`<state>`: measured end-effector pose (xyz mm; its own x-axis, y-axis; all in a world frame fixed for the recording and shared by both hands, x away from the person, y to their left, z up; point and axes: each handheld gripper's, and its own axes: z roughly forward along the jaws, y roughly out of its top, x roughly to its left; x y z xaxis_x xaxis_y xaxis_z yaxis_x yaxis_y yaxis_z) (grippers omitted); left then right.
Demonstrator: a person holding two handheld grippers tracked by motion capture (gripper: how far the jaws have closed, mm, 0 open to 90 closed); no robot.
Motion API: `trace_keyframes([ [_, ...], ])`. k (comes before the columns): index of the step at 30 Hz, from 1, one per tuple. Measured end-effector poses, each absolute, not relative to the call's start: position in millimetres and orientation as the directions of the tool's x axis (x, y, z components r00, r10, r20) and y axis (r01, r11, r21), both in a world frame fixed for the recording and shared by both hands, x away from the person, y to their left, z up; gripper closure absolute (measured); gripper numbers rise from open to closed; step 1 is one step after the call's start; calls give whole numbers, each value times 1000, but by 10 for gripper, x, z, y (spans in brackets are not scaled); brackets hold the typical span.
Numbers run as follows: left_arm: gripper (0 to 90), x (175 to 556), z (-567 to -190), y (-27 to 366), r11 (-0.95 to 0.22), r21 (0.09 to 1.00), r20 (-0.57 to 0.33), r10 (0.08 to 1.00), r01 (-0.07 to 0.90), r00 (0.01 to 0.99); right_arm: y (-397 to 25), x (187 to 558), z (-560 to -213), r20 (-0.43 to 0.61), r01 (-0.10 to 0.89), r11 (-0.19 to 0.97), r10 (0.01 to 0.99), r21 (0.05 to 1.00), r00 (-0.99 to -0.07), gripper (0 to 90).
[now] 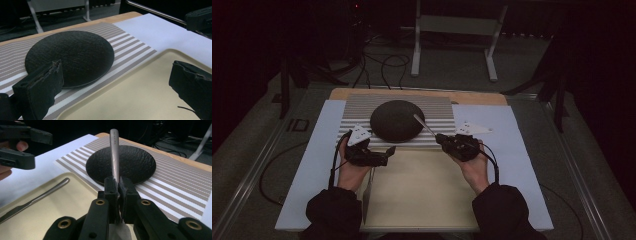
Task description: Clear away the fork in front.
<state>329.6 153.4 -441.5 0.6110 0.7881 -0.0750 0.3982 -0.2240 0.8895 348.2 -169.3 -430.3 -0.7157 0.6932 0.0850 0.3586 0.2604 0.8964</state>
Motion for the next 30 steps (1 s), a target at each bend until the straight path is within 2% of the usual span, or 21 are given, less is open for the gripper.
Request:
trace_keyframes([
  [14, 3, 3362, -4394, 1396, -220, 890, -99, 761, 399, 641, -1580, 3366, -4269, 72, 321, 266, 658, 909, -750, 856],
  [30, 28, 3429, -4336, 1258, -155, 891, -208, 695, 426, 688, -1482, 3298, -4281, 53, 286, 274, 631, 918, -774, 857],
])
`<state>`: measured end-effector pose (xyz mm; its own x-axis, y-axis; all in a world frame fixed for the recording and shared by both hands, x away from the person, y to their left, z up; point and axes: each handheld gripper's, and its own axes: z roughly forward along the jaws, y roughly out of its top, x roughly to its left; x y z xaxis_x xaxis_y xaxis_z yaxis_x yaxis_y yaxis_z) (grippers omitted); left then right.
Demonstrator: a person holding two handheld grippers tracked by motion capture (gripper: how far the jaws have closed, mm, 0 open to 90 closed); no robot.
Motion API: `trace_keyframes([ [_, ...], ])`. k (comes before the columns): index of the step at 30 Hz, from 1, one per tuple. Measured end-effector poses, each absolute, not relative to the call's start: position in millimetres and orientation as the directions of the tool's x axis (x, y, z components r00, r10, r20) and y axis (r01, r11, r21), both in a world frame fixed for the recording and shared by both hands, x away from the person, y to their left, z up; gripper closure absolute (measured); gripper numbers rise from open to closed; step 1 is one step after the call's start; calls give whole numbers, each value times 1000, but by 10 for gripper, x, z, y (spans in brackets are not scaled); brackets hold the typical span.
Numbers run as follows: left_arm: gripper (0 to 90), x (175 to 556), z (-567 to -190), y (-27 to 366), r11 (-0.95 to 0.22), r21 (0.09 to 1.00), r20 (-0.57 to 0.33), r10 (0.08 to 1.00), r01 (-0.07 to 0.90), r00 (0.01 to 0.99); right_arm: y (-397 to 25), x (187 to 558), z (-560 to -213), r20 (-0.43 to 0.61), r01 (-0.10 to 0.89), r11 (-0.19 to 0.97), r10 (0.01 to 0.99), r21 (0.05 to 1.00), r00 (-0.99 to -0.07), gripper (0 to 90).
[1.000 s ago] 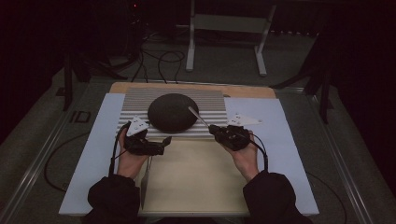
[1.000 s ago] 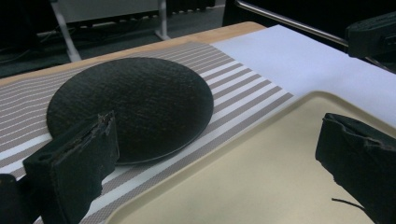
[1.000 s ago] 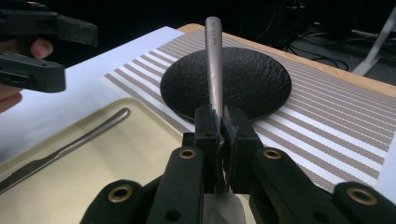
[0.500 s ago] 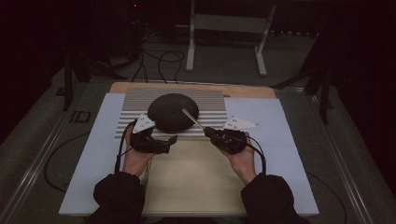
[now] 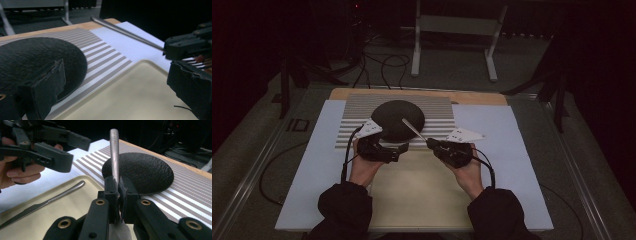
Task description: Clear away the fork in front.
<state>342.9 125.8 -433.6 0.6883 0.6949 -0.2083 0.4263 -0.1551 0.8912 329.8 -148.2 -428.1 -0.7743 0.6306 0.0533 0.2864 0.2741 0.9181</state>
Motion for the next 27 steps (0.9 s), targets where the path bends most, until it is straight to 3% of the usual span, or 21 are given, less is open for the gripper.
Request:
trace_keyframes([
  [4, 44, 3442, -4322, 1218, -141, 890, -233, 678, 434, 697, -1465, 3286, -4285, 48, 276, 272, 626, 922, -778, 856],
  [16, 403, 3489, -4304, 1128, -75, 879, -323, 632, 471, 704, -1358, 3237, -4312, 35, 243, 268, 601, 932, -798, 856],
  [27, 565, 3479, -4311, 1104, -28, 879, -372, 582, 476, 723, -1255, 3177, -4344, -5, 194, 275, 588, 942, -809, 856],
])
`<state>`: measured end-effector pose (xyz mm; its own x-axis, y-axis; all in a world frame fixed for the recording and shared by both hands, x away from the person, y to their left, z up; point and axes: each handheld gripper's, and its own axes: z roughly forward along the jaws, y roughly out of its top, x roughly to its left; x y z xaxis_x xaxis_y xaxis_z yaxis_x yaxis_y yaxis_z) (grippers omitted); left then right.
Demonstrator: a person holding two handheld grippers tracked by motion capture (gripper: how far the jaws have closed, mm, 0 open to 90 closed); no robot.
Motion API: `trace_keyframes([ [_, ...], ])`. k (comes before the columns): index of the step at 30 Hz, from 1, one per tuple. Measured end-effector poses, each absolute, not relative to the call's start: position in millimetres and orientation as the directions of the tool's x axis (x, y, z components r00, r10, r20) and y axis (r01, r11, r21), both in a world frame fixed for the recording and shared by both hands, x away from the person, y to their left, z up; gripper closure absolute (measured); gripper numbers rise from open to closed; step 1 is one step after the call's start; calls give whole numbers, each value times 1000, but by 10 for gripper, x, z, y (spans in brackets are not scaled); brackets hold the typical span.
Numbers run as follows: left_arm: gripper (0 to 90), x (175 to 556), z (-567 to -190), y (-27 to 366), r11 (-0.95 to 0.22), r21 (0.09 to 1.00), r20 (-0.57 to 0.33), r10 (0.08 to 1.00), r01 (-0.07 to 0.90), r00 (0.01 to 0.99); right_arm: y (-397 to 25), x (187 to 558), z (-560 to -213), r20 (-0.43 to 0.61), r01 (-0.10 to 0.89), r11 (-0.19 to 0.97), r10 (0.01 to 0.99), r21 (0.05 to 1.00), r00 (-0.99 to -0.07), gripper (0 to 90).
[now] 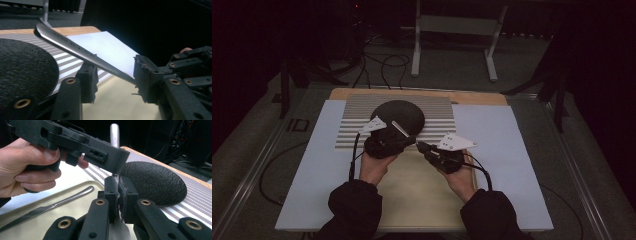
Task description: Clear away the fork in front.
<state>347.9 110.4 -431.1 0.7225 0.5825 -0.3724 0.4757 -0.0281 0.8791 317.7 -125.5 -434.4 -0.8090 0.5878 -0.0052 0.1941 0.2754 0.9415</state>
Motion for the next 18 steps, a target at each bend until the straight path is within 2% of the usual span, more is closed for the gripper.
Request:
trace_keyframes([
  [10, 711, 3476, -4320, 1092, 6, 877, -406, 544, 481, 734, -1219, 3149, -4360, -38, 169, 290, 592, 942, -805, 855],
  [13, 792, 3477, -4324, 1098, 21, 873, -421, 534, 487, 733, -1209, 3145, -4370, -44, 166, 297, 591, 940, -806, 855],
  [14, 826, 3486, -4338, 1107, 46, 865, -456, 490, 500, 743, -1204, 3148, -4375, -47, 165, 300, 589, 940, -807, 855],
  [15, 860, 3479, -4336, 1097, 44, 865, -454, 489, 499, 745, -1194, 3144, -4380, -45, 169, 302, 590, 938, -806, 854],
  [17, 866, 3466, -4329, 1077, 18, 874, -426, 511, 486, 746, -1189, 3150, -4387, -53, 164, 312, 584, 936, -810, 878],
  [18, 870, 3466, -4339, 1069, 9, 872, -426, 509, 489, 749, -1184, 3151, -4393, -42, 167, 307, 573, 937, -818, 799],
])
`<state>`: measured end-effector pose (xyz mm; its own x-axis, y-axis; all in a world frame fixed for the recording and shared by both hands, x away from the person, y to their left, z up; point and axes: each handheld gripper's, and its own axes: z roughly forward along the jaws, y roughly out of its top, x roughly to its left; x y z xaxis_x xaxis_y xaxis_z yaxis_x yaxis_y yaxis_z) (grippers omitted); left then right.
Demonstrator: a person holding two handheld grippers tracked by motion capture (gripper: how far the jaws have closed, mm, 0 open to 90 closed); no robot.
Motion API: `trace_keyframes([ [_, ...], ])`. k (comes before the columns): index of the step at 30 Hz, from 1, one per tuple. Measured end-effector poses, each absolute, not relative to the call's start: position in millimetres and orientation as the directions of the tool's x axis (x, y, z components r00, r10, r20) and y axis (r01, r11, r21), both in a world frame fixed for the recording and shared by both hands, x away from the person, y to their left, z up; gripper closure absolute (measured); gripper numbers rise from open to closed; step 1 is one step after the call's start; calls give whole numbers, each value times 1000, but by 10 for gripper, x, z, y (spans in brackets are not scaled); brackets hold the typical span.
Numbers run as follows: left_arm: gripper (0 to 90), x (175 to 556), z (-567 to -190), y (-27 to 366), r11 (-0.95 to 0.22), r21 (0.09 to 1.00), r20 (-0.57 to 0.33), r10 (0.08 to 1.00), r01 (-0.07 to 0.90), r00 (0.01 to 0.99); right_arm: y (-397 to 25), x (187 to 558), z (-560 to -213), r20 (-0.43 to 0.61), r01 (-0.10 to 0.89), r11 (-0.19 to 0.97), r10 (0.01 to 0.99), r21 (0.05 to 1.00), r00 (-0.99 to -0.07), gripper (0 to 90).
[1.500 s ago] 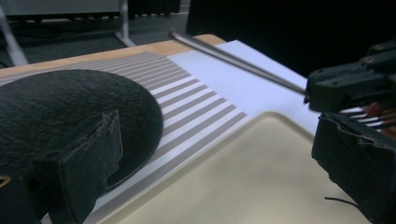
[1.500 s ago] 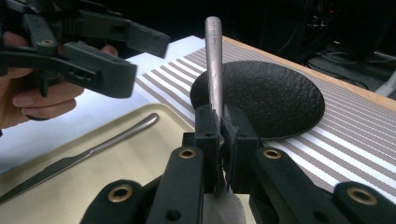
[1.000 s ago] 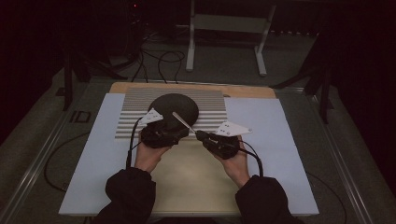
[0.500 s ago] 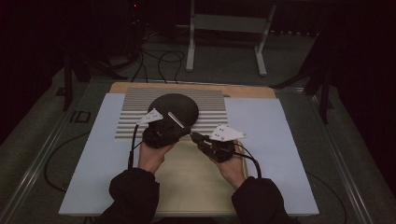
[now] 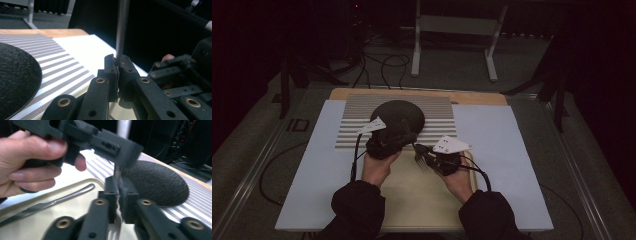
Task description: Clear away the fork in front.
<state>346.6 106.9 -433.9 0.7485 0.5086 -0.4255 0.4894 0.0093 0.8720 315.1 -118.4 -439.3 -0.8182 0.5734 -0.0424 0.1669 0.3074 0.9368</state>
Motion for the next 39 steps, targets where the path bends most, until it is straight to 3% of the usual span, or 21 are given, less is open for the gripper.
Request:
trace_keyframes([
  [5, 872, 3454, -4321, 1080, -10, 880, -397, 530, 474, 749, -1183, 3147, -4384, -43, 165, 321, 554, 933, -831, 629],
  [6, 872, 3454, -4321, 1080, -10, 880, -397, 530, 474, 749, -1183, 3147, -4384, -43, 165, 321, 554, 933, -831, 629],
  [11, 872, 3444, -4282, 1100, -31, 885, -374, 546, 464, 749, -1212, 3184, -4387, -6, 205, 309, 565, 929, -825, 348],
  [12, 872, 3444, -4282, 1100, -31, 885, -374, 546, 464, 749, -1212, 3184, -4387, -6, 205, 309, 565, 929, -825, 348],
  [14, 872, 3439, -4273, 1105, -35, 888, -366, 550, 458, 751, -1220, 3188, -4383, 6, 224, 301, 585, 927, -811, 215],
  [17, 871, 3439, -4272, 1114, -35, 887, -367, 552, 460, 749, -1226, 3195, -4375, 4, 233, 303, 602, 924, -799, 130],
  [26, 871, 3445, -4271, 1137, -53, 880, -361, 571, 472, 737, -1364, 3257, -4340, 52, 274, 262, 626, 925, -778, 80],
  [39, 872, 3443, -4248, 1211, -69, 875, -357, 577, 479, 735, -1490, 3259, -4313, -3, 267, 298, 673, 917, -740, 79],
])
